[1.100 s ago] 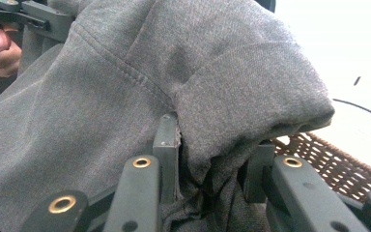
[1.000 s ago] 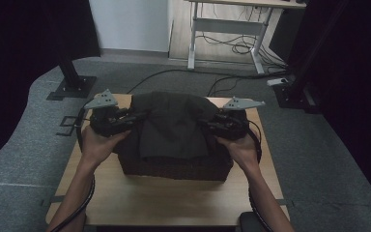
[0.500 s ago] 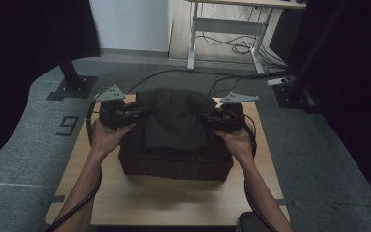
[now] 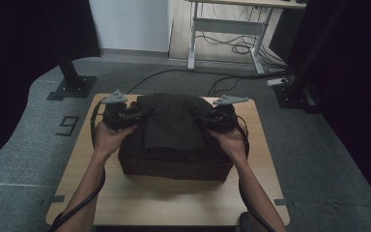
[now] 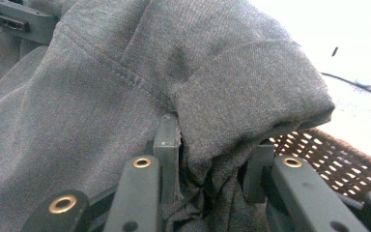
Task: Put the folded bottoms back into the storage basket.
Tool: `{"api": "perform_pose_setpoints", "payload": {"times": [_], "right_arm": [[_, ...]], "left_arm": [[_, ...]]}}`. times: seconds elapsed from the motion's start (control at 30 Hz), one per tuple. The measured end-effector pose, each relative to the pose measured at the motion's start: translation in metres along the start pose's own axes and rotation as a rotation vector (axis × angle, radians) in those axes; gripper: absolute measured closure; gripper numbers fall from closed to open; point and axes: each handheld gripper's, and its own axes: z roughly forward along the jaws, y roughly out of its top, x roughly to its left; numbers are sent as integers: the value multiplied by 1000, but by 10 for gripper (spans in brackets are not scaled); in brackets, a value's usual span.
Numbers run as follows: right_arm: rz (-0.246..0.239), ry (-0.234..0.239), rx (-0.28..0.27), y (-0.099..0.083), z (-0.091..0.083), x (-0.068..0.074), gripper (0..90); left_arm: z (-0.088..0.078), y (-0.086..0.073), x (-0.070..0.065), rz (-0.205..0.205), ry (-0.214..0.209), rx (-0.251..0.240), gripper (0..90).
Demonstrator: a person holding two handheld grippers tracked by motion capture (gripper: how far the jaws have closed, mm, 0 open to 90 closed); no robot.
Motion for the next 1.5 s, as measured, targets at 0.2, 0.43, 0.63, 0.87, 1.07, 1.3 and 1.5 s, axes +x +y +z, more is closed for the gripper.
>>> {"api": "perform_pose_setpoints", "payload": {"times": [0.2, 0.43, 0.63, 0.87, 1.07, 1.3, 1.5], "right_arm": [[25, 7, 17, -8, 16, -1, 670], [51, 12, 21, -17, 35, -2, 671], [67, -1, 39, -28, 46, -8, 670], [90, -47, 73, -42, 49, -19, 672], [106, -82, 92, -51, 38, -30, 672], [130, -127, 139, -63, 31, -42, 672], [114, -132, 183, -59, 40, -35, 672]], "left_arm": [[4, -8, 7, -5, 23, 30, 678], [7, -15, 14, -15, 43, 60, 678], [22, -22, 22, -34, 42, 96, 678], [49, -27, 23, -52, 25, 128, 678], [72, -28, 16, -53, 7, 153, 678], [95, -35, 6, -38, 8, 212, 678], [92, -41, 13, -73, 22, 251, 678]]}}
